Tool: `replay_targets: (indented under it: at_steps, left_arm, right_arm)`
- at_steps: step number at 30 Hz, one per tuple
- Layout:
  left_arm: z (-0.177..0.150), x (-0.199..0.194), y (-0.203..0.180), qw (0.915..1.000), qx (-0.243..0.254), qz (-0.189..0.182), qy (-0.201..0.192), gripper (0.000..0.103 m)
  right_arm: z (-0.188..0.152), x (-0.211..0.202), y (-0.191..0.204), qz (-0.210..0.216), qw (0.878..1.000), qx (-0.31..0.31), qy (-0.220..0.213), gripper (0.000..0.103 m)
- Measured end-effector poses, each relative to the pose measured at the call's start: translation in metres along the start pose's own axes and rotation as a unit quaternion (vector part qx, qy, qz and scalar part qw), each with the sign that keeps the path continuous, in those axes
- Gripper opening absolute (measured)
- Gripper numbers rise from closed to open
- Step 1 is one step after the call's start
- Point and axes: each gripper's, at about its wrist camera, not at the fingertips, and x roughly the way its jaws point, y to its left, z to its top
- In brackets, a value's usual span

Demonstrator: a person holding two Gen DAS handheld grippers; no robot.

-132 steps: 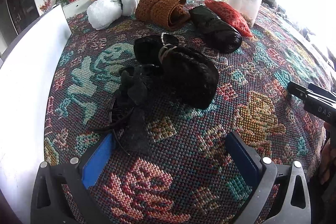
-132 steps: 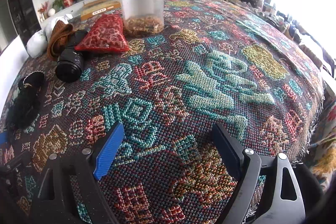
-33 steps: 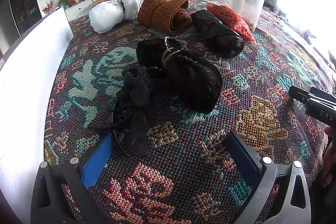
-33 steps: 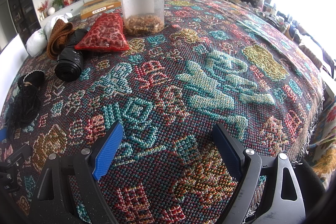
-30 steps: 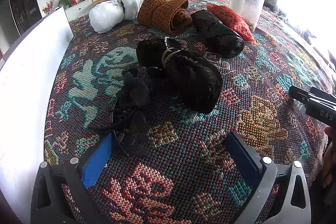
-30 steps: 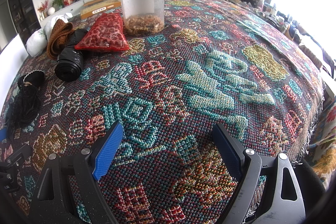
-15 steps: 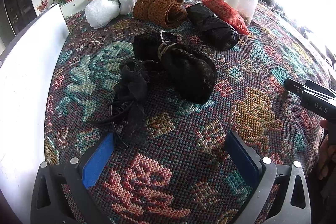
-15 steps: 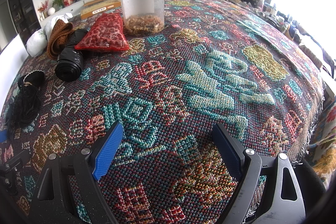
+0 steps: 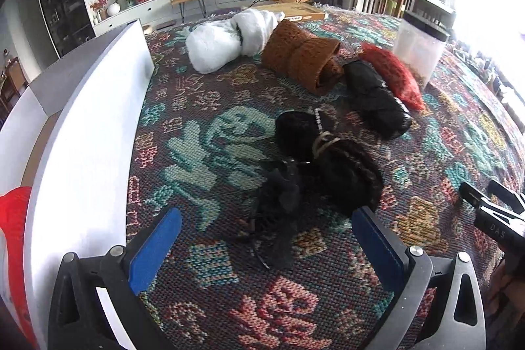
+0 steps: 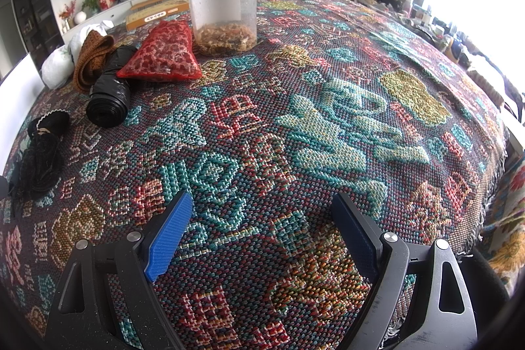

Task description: Organize soft objects

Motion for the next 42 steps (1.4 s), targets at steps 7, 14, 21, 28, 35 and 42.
replay_targets:
  at_steps: [7,14,21,28,35,42]
  left_arm:
    - [0.003,0.04,-0.002,0.9989,0.012,0.003,0.045,0.075]
    - [0.001,0.031,0.017,0.9987,-0.047,0.01,0.018,0.041]
    - [0.005,0.041,0.033,0.9972,-0.075,-0.002,0.004,0.041]
    - [0.002,0.046,0.018,0.9995,-0.022,0.018,-0.014,0.058]
    - [-0.003,0.053,0.031,0.9973,-0.062,0.039,0.0,0.103]
    - [-0.004,0.053,0.03,0.9972,-0.064,0.038,-0.001,0.103]
  right_arm:
    - [0.0,0.0,0.0,0.0,1.0,0.0,0.0,0.089]
    - [0.0,0.0,0.0,0.0,1.0,0.0,0.0,0.089]
    - [0.0,0.0,0.0,0.0,1.0,0.0,0.0,0.089]
    - [0.0,0.0,0.0,0.0,1.0,0.0,0.0,0.089]
    - [0.0,0.0,0.0,0.0,1.0,-0.001,0.0,0.089]
    - [0.0,0.0,0.0,0.0,1.0,0.0,0.0,0.089]
